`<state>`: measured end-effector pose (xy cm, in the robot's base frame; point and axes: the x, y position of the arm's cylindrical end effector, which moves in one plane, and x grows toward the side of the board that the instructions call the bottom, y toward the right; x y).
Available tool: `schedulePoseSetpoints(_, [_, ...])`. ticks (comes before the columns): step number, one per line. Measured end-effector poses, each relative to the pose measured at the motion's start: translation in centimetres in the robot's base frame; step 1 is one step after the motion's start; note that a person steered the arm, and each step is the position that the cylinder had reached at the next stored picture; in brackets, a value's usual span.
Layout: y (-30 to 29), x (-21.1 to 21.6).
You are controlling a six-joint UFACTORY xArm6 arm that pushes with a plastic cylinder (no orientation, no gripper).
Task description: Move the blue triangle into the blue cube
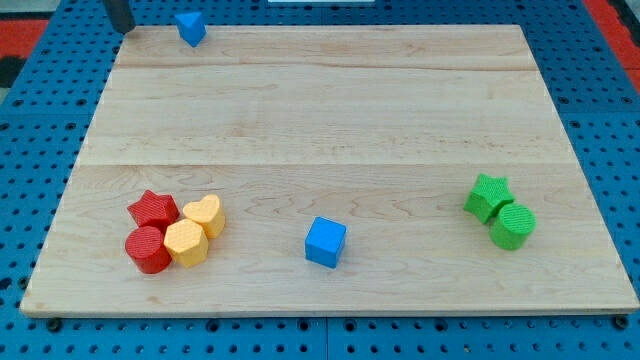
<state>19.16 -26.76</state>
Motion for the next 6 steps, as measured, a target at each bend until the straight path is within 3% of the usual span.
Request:
schedulePoseSetpoints(1, [6.9, 0.0])
schedulePoseSetpoints(2, [14.0, 3.3])
schedulePoseSetpoints(3, [21.8, 10.4])
schedulePoseSetpoints(4, [23.1, 8.1])
schedulePoseSetpoints(5, [23.1, 1.2])
schedulePoseSetpoints(6, [20.7, 0.2])
